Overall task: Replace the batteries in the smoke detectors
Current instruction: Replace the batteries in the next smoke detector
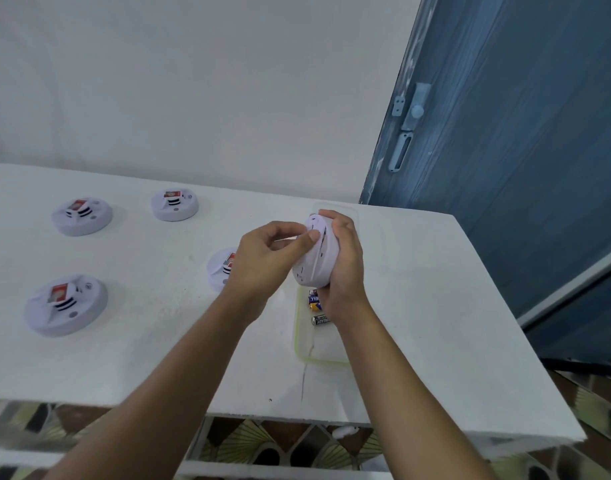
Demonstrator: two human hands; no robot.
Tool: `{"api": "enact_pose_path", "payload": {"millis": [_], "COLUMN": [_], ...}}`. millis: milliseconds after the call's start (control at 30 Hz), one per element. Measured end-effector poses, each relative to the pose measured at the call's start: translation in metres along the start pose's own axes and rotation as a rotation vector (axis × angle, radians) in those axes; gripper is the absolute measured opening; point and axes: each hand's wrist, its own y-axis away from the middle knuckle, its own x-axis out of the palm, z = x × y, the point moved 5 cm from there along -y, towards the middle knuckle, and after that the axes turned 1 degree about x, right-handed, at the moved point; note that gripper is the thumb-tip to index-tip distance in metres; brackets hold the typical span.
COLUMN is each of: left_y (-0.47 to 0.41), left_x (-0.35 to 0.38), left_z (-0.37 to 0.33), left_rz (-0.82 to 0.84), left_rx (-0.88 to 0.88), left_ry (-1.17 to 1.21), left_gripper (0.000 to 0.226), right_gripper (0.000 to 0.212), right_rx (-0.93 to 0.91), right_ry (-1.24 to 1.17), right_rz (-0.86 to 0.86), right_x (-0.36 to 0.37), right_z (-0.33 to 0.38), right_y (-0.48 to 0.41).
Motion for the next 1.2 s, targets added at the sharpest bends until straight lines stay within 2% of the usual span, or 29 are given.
{"api": "enact_pose_path", "payload": {"millis": [67,300,467,567,700,867,933,1067,1200], "left_y": [-0.001,-0.002,-0.006,-0.01,-0.014,-0.014,-0.014,-0.015,-0.015], "left_x": [-0.002,-0.002,0.002,0.002,0.001,0.001,0.001,0.0,-0.001], "left_z": [-0.003,-0.008,0.002,0.011,0.022,0.025,0.026,0.028,0.032], "left_rz": [0.023,0.024,-0.032,0.014,0.106,0.116,0.114,0.1,0.028], "left_rx": [0.029,0.072,-0.066,-0.135,-0.199,-0.157,-0.156,-0.163,-0.121], "left_ry": [0.013,-0.245,-0.337,-0.229,-0.064,0.063,0.093,0.114,0.04], "left_gripper": [0.016,0.012,0.045,0.049,0.069,0.045,0.047,0.061,0.051], "right_gripper": [0.023,0.036,0.025,0.025,0.021,0.02,0.019,0.02,0.02], "right_rx": [0.098,0.2,0.154,0.045,-0.055,-0.167,-0.189,-0.172,-0.02], "right_ry": [-0.098,-0.301,-0.166,-0.054,0.042,0.137,0.171,0.163,0.036], "right_rz": [0.008,-0.024,-0.025,-0.041,-0.006,0.01,-0.002,-0.003,-0.021], "right_x": [-0.003,-0.013,-0.013,-0.016,-0.017,-0.013,-0.012,-0.013,-0.013], "right_z": [-0.002,-0.011,-0.013,-0.012,-0.008,-0.002,0.0,-0.003,-0.012], "right_y": [-0.001,-0.001,0.001,0.0,0.002,0.002,0.001,-0.002,-0.005]}}
